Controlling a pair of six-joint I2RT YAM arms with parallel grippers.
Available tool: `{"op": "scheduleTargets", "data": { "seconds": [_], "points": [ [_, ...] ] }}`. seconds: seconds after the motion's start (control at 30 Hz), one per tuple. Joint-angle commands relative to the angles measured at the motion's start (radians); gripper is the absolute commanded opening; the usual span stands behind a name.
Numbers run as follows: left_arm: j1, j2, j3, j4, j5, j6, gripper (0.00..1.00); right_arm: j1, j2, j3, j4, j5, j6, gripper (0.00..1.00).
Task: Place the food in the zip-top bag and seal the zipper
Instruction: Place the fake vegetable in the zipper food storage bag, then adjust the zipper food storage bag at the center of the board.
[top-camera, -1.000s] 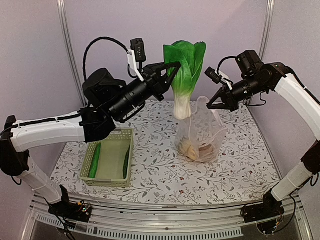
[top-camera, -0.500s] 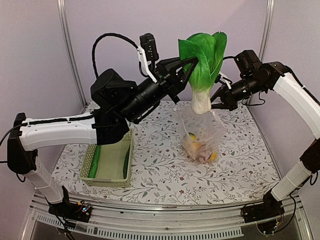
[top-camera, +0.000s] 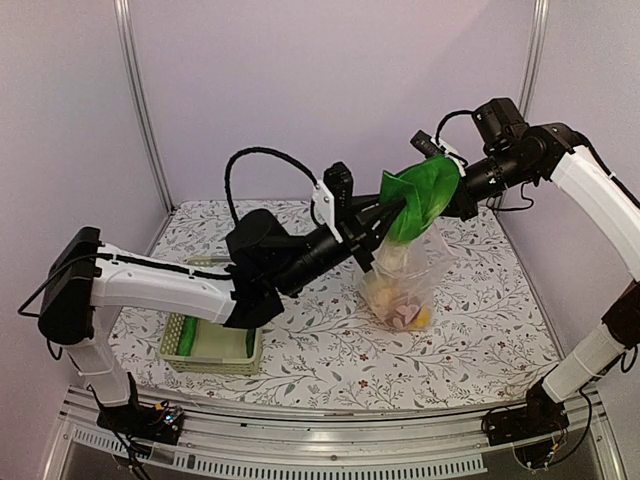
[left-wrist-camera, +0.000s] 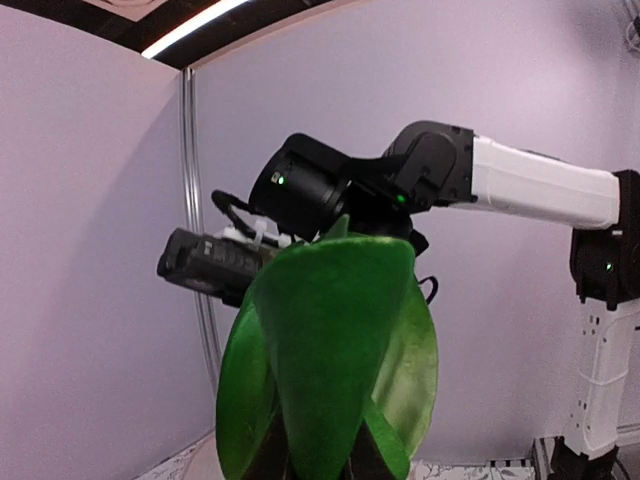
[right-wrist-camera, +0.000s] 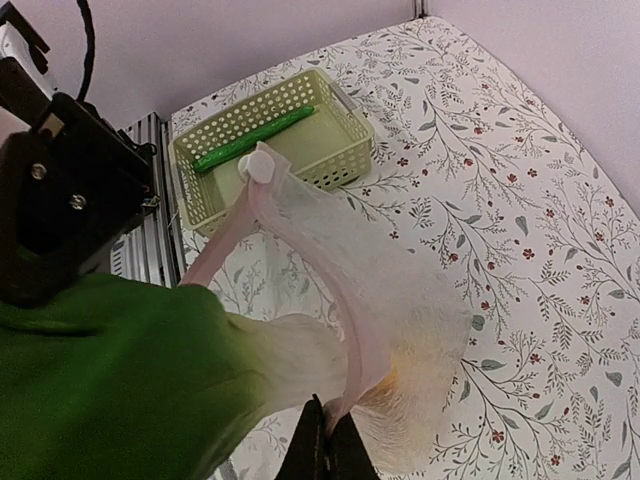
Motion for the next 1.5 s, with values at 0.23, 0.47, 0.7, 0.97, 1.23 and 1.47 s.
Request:
{"op": "scheduleTargets", "data": {
  "seconds": [0.23, 0.47, 0.7, 0.97, 1.23, 1.47],
  "points": [
    [-0.005, -0.062, -0.08, 0.023, -0.182, 0.078, 0.76, -0.032, -0.029, 0.032, 0.026, 0.029, 0.021, 0.0],
    [-0.042, -0.186, 0.061, -0.391, -0.177, 0.063, 0.79, -0.034, 0.005, 0.046, 0.034, 0.033, 0.033, 0.0],
    [-0.044, -0.223, 0.211, -0.993, -0.544, -0.369, 0.35, -0.034, 0.02, 0.083, 0.064, 0.059, 0.035, 0.0],
    [-0.037, -0.136, 0.135, -1.054, -0.476, -0.698, 0.28, -0.035, 0.081, 0.058, 0.147, 0.083, 0.087, 0.0],
    [-0.008, -0.067, 0.14, -1.054, -0.365, -0.823, 0.28, -0.033, 0.134, 0.064, 0.166, 0.054, 0.108, 0.0],
    [-0.001, -0.049, 0.164, -1.134, -0.289, -0.869, 0.29, -0.031, 0.148, 0.07, 0.178, 0.05, 0.121, 0.0]
  ]
}}
